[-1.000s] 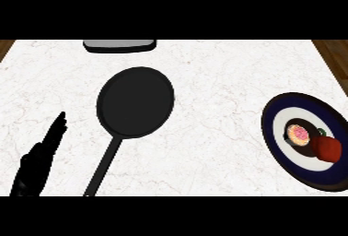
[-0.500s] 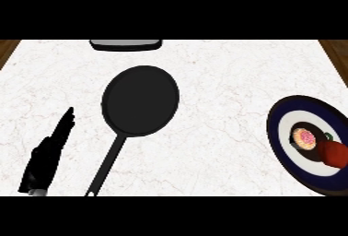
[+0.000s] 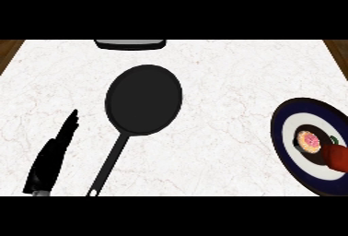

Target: Pick the bell pepper from the plate and place it in the pan

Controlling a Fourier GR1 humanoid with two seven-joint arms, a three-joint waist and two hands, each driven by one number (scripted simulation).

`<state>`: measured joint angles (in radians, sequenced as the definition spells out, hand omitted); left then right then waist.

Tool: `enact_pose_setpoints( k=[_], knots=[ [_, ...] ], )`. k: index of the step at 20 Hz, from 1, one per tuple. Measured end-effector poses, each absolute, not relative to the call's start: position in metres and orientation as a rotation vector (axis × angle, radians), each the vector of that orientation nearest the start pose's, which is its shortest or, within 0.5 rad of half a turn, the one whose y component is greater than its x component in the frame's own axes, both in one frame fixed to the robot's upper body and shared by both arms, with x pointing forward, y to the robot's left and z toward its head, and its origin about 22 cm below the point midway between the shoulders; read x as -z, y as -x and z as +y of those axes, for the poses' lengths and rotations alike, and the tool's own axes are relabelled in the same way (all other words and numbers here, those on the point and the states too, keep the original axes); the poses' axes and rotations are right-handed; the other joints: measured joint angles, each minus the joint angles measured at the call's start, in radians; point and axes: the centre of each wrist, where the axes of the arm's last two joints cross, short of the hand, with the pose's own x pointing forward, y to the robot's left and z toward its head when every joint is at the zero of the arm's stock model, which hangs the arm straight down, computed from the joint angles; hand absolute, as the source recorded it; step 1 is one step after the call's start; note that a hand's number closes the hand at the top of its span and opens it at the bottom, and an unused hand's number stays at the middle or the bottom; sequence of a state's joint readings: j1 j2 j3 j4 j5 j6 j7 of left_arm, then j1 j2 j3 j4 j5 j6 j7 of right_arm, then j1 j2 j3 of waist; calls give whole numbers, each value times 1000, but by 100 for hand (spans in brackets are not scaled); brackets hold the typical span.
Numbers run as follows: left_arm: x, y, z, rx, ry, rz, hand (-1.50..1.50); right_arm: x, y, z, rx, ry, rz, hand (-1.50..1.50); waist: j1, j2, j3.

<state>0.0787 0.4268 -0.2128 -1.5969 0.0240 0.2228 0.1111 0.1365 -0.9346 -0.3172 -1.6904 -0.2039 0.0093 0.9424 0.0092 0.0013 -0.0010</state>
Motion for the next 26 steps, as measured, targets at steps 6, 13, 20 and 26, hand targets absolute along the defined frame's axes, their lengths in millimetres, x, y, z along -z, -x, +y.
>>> enact_pose_setpoints(
  k=[6, 13, 20, 26],
  knots=[
    [-7, -217, 285, 272, -327, -1387, 0, -187, -240, -441, -100, 741, -651, -150, 8, 1, 1],
    [-11, -223, 280, 272, -320, -1385, 0, -174, -266, -427, -216, 687, -547, -150, 13, 2, 0],
    [-5, -221, 279, 275, -328, -1380, 0, -163, -286, -426, -266, 641, -468, -150, 11, 2, 0],
    [-6, -222, 280, 267, -330, -1384, 0, -150, -296, -417, -302, 613, -427, -150, 6, 0, 0]
  ],
)
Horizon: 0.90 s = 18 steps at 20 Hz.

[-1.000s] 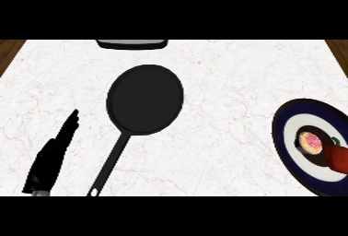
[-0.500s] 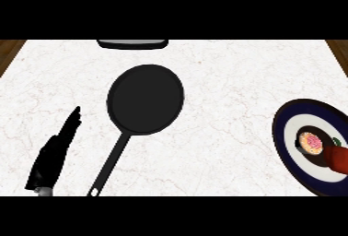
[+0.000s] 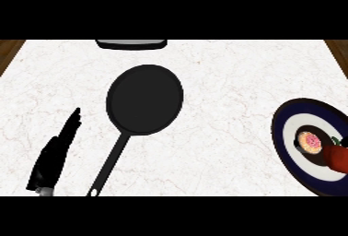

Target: Pick the bell pepper from the plate and place it in the pan

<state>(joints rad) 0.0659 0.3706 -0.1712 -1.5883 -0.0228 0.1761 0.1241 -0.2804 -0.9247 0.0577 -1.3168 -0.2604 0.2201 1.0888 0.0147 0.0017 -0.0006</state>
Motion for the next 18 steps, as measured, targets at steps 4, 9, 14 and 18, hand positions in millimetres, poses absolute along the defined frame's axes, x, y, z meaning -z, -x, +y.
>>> enact_pose_setpoints(
  k=[4, 9, 14, 18],
  knots=[
    [-6, -224, 278, 262, -327, -1385, 0, -145, -302, -411, -322, 610, -387, -150, -2, 0, 0],
    [-4, -224, 282, 264, -332, -1384, 0, -133, -302, -412, -340, 607, -341, -150, -5, -1, 0],
    [0, -222, 283, 265, -337, -1381, 0, -112, -300, -404, -359, 586, -309, -150, -9, -2, 0],
    [-4, -213, 279, 259, -337, -1383, 0, -100, -295, -402, -367, 581, -284, -150, -9, -3, 0]
  ],
)
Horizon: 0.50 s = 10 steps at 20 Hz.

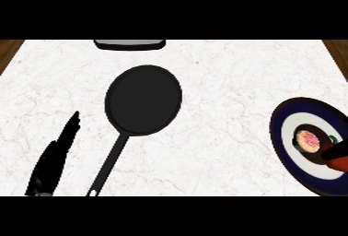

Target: Pick the bell pepper from the plate and place it in the pan

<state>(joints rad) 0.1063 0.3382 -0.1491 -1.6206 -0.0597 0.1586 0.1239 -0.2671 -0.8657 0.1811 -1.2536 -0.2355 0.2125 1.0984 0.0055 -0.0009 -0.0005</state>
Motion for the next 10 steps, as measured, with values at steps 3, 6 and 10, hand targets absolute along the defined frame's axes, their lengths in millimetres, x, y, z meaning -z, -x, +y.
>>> enact_pose_setpoints(
  k=[3, 6, 10],
  knots=[
    [-5, -216, 285, 261, -336, -1386, 0, -93, -293, -402, -364, 575, -275, -150, -2, 0, 0],
    [-6, -220, 288, 262, -337, -1382, 0, -82, -292, -405, -362, 577, -258, -150, -1, 1, 0],
    [-5, -223, 289, 262, -338, -1382, 0, -75, -290, -405, -358, 581, -246, -150, -3, 1, 0]
  ],
)
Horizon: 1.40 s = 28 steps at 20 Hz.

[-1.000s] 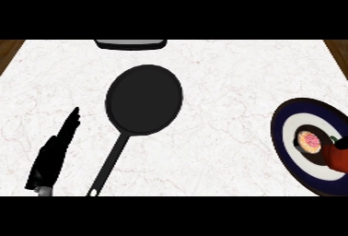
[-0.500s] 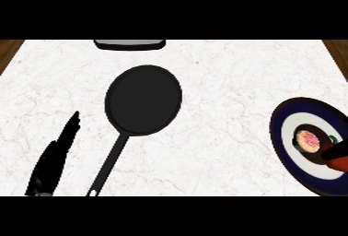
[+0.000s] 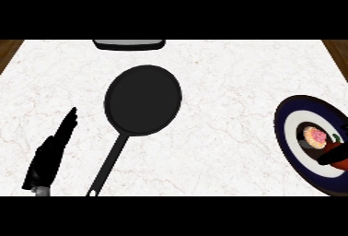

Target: Pick the bell pepper from the plate and place it in the pan

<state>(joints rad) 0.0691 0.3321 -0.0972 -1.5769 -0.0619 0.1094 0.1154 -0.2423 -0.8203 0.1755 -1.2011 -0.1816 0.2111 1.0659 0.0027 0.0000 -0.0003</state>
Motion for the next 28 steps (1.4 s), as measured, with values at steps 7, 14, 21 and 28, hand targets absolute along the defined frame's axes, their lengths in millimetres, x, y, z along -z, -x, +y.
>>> enact_pose_setpoints(
  k=[7, 14, 21, 28],
  knots=[
    [-5, -223, 287, 262, -337, -1387, 0, -62, -294, -409, -331, 607, -261, 150, 0, -2, -5],
    [-8, -222, 285, 255, -341, -1383, 0, -53, -295, -403, -273, 597, -300, 150, -4, -7, -15],
    [-7, -226, 291, 251, -335, -1380, 0, -56, -290, -379, -317, 640, -375, 150, -8, -7, -12],
    [-4, -228, 284, 267, -329, -1372, 0, -70, -290, -258, -726, 835, -642, 150, 9, -9, -6]
  ],
)
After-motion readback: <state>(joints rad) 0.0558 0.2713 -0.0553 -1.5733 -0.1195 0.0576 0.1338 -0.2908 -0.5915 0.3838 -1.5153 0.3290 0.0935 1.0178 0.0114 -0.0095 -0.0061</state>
